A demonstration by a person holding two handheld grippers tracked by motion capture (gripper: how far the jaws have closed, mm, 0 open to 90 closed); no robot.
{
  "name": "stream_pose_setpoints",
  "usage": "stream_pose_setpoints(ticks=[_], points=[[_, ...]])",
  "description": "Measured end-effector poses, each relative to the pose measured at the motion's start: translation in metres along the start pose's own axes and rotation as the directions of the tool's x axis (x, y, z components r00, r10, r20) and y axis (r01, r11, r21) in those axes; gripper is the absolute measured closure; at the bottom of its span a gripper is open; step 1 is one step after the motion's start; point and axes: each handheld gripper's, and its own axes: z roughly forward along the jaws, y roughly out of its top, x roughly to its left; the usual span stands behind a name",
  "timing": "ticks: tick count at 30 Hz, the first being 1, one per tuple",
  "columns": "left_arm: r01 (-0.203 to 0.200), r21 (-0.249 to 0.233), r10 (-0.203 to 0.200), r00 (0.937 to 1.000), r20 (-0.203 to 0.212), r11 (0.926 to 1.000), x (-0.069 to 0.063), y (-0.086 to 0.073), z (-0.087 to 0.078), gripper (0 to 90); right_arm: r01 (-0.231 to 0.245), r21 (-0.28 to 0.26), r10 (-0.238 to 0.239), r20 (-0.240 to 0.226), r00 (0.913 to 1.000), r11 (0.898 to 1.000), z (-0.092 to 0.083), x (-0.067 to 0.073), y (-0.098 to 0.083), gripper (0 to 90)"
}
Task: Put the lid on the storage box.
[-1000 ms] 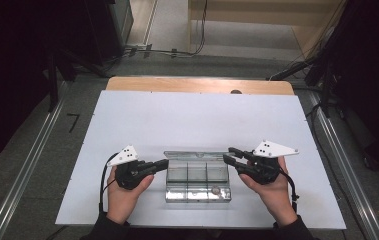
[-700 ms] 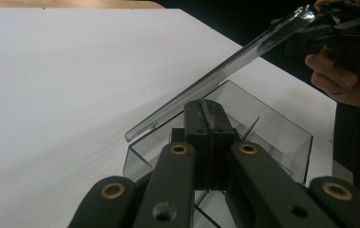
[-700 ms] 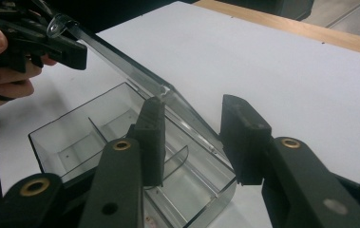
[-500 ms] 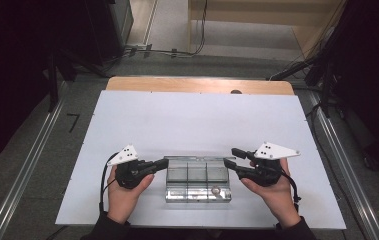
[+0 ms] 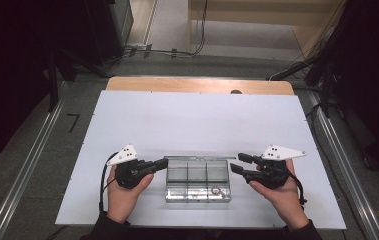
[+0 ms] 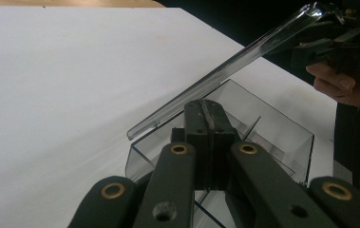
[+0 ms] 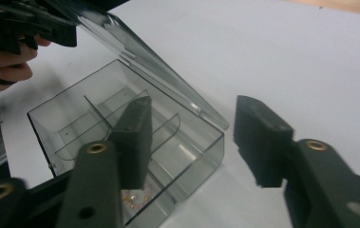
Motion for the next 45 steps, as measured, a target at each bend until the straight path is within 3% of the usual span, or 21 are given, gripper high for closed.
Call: stream_pose_setpoints(ticks=[5, 8, 12, 25, 33, 35, 45], points=[[0.002, -0.002, -0.002, 1.0, -0.001, 1.0, 0.001, 0.0, -0.001, 90.0, -0.044, 0.031, 0.043, 0.042, 0.9982, 0.999, 0.001, -0.004, -0.007, 65.6], [0.003, -0.001, -0.003, 1.0, 0.0, 1.0, 0.002, 0.0, -0.001, 90.0, -0.061, 0.036, 0.06, 0.029, 0.9978, 0.997, 0.003, -0.004, -0.01, 77.5], [0.005, -0.005, -0.005, 1.0, 0.0, 1.0, 0.001, -0.001, -0.002, 90.0, -0.042, 0.03, 0.042, -0.001, 0.9991, 0.999, 0.007, 0.002, -0.009, 87.6], [-0.009, -0.001, 0.009, 0.9997, 0.023, 1.0, -0.005, -0.003, -0.006, 90.0, -0.011, -0.014, 0.011, -0.035, 0.9993, 1.0, 0.005, 0.014, -0.01, 88.1], [-0.014, 0.009, 0.014, 0.9992, 0.038, 0.9999, -0.008, -0.007, -0.009, 90.0, -0.01, -0.005, 0.01, -0.056, 0.9984, 1.0, 0.0, 0.014, -0.018, 88.0], [-0.01, 0.011, 0.009, 0.9989, 0.045, 0.9999, -0.008, -0.009, -0.011, 90.0, 0.008, -0.005, -0.008, -0.077, 0.997, 1.0, -0.001, 0.014, -0.02, 87.9], [-0.016, 0.041, 0.013, 0.9976, 0.069, 0.999, -0.013, -0.021, -0.015, 90.0, 0.029, 0.005, -0.029, -0.09, 0.9955, 1.0, -0.004, 0.019, -0.029, 87.9]])
